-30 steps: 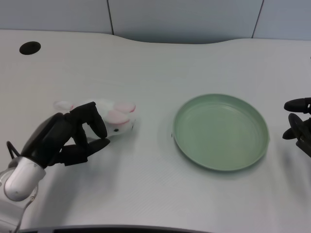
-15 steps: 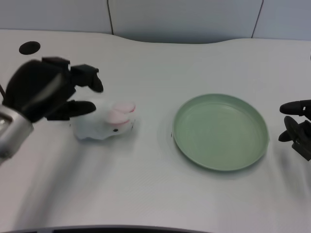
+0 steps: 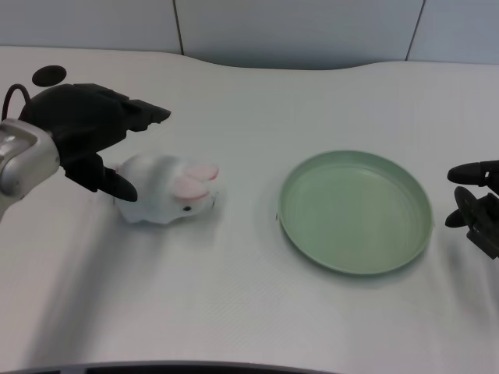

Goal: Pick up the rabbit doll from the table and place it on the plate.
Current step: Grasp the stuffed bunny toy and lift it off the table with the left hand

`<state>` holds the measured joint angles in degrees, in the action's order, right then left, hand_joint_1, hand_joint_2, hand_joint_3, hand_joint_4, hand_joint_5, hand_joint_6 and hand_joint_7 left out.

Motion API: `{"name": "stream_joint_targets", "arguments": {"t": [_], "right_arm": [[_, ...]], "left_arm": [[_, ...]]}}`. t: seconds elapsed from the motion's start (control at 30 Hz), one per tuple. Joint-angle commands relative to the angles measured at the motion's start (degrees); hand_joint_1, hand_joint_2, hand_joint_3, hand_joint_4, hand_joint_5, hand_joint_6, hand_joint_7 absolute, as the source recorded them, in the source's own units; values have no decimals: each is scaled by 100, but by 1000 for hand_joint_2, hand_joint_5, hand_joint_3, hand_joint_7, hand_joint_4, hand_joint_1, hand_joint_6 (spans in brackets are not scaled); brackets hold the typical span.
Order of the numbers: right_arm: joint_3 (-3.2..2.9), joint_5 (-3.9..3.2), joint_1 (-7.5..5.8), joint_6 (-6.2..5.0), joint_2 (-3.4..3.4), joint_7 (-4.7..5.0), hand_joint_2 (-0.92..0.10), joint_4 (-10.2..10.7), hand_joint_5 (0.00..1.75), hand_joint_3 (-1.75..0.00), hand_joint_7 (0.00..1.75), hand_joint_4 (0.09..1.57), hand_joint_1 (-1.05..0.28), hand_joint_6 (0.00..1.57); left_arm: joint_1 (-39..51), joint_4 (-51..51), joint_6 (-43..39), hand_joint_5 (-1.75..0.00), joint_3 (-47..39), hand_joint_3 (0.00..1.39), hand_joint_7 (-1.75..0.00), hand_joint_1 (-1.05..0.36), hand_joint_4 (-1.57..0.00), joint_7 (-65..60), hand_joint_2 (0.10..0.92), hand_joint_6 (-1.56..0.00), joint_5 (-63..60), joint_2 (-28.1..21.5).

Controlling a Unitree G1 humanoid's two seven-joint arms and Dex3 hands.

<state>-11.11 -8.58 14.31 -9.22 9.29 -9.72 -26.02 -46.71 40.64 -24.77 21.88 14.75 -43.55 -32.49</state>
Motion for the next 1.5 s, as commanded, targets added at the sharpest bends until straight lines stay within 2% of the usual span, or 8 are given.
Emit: {"name": "stream_joint_targets", "arguments": {"t": [0.03, 0.27, 0.43, 0.67, 1.03, 1.17, 1.37, 1.5], "right_arm": [[-37, -4, -119, 87, 66, 29, -921, 117, 1646, -476, 1224, 349, -232, 372], [-62, -39, -175, 38, 82, -38, -921, 131, 1654, -480, 1220, 361, -240, 377], [-111, -126, -226, -57, 71, -128, -921, 142, 1661, -477, 1219, 357, -226, 370], [-122, -176, -414, 67, 99, -160, -921, 419, 1650, -486, 1222, 324, -242, 361], [-124, -195, -748, 54, 92, -208, -921, 796, 1651, -486, 1231, 360, -250, 360], [-154, -207, -788, -135, 99, -294, -921, 742, 1648, -483, 1233, 377, -250, 366], [-188, -205, -797, -169, 116, -316, -921, 706, 1631, -464, 1226, 382, -269, 371], [-251, -222, -828, -102, 143, -344, -921, 752, 1622, -470, 1220, 392, -276, 378]], "left_arm": [[-373, 534, 225, 0, 180, 157, -1, -1016, -9, 322, 921, -57, 79, 262], [-1180, 2313, 584, 1, 400, 116, -2, -1043, 1, 447, 921, -10, 233, 1093], [-1468, 2990, 798, 1, 642, 118, 1, -1048, 1, 240, 921, 1, 156, 1424], [-1540, 3518, 1427, 1, 963, 80, -10, -1023, 1, -64, 905, -22, -6, 1876], [-1289, 3718, 1605, -17, 1545, 10, -27, -964, -36, -660, 871, -108, -395, 1956], [-1212, 3755, 1615, -27, 1715, 2, -22, -958, -64, -925, 862, -123, -486, 1991], [-1150, 3787, 1667, -31, 1862, 0, -16, -915, -95, -1196, 847, -147, -573, 2032], [-1052, 3812, 1752, -79, 2028, 1, -30, -697, -254, -1531, 777, -255, -710, 2093]]}}
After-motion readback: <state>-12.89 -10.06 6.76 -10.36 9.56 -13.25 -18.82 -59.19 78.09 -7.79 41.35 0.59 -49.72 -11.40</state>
